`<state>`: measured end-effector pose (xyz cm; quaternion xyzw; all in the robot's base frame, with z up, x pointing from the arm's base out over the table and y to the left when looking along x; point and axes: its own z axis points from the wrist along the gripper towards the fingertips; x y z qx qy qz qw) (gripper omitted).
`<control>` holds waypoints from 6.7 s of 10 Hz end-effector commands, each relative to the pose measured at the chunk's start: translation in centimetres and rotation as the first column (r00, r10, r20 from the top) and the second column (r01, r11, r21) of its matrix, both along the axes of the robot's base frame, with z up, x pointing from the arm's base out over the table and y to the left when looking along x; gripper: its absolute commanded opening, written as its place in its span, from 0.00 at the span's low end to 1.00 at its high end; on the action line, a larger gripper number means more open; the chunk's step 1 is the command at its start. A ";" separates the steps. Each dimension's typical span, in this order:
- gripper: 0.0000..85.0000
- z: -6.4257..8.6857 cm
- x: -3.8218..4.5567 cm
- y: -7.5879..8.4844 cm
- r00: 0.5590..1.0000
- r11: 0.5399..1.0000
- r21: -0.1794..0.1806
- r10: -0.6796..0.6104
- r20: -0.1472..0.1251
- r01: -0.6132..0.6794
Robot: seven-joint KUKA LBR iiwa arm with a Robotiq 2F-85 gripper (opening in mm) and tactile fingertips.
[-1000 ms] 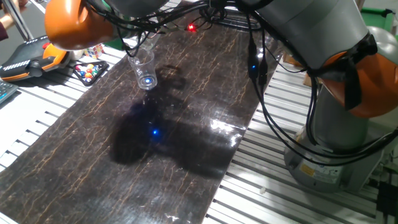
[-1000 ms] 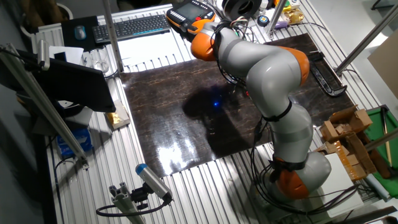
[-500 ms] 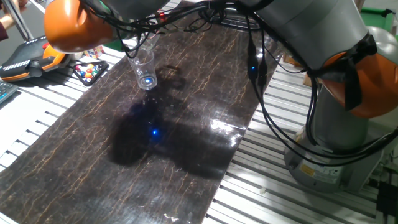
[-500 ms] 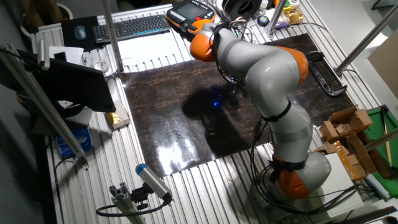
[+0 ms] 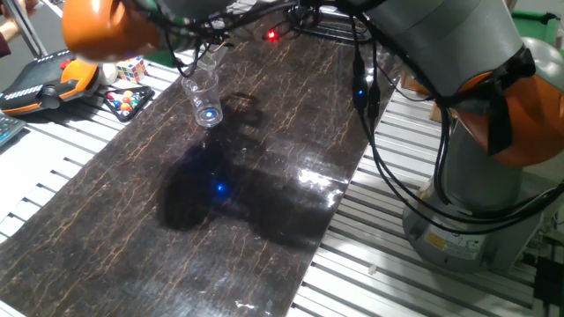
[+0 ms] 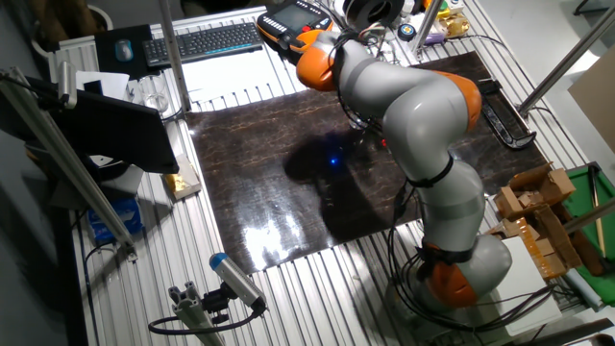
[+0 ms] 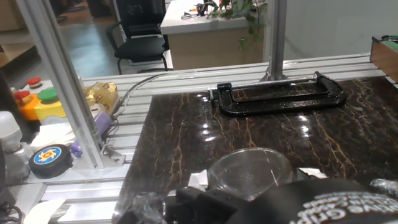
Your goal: Pour the water from one cup into another empty cup
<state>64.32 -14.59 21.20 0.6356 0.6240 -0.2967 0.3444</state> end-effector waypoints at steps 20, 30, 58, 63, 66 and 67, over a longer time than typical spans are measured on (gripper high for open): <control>0.01 0.7 -3.33 3.3 0.997 0.619 0.785 0.048 -0.054 0.013; 0.01 0.2 -3.69 3.8 0.989 0.638 0.770 0.117 -0.090 -0.005; 0.01 -1.6 -5.12 12.9 0.999 0.642 0.767 0.025 -0.031 0.007; 0.01 -1.5 -5.05 14.4 0.999 0.603 0.797 -0.001 -0.038 0.031; 0.01 -1.3 -4.70 18.4 0.999 0.605 0.795 0.000 -0.051 0.040; 0.01 -1.6 -4.53 19.5 0.999 0.604 0.796 0.003 -0.052 0.040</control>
